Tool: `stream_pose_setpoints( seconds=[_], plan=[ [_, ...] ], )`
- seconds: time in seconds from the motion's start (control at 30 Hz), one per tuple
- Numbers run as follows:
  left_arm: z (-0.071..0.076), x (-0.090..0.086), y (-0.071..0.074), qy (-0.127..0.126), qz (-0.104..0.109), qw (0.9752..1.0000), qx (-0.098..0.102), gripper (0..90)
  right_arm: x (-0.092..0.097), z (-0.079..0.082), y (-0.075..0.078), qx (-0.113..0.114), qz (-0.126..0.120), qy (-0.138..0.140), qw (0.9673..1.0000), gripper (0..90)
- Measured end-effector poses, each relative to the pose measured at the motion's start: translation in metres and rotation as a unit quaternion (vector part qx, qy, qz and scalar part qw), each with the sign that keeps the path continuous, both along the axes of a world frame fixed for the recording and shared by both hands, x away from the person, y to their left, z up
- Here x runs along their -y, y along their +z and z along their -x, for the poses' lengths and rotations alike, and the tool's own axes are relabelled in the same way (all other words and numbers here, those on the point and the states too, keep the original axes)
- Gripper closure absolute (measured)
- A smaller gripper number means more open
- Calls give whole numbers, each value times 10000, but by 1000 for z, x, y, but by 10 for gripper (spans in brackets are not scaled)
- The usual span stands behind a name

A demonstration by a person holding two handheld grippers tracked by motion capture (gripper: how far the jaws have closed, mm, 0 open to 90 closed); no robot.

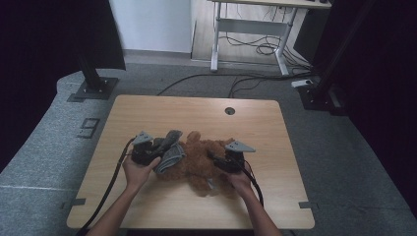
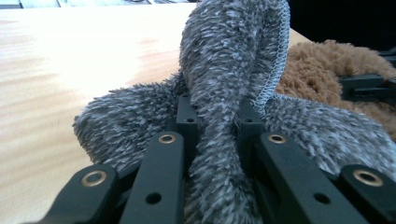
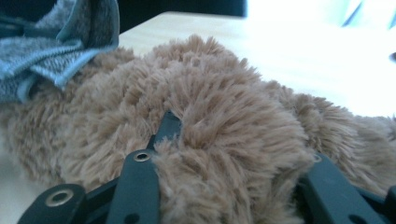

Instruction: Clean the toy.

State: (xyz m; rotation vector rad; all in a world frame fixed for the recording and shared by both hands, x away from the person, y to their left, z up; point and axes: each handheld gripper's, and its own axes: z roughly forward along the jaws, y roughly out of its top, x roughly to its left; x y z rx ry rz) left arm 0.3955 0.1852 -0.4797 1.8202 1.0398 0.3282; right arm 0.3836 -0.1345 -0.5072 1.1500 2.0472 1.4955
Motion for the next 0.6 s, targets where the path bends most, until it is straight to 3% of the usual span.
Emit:
stream_pose_setpoints(
  seconds=[0.13,0.23,0.37,0.47,0.6],
  plan=[
    [-12,7,8,-31,-83,10000,-41,773,3,-6,3,371,19,-246,9990,606],
    [-6,7,7,-119,-230,9997,24,773,4,-1,3,607,91,-163,9980,606],
    [9,-7,-4,-126,-91,9999,47,774,7,16,-4,790,198,-24,9967,610],
    [17,-21,-12,-19,-20,10000,-80,774,10,28,-8,899,162,61,9958,612],
    [16,-32,-27,50,-23,9991,-412,774,13,36,-11,988,166,127,9949,614]
  ],
)
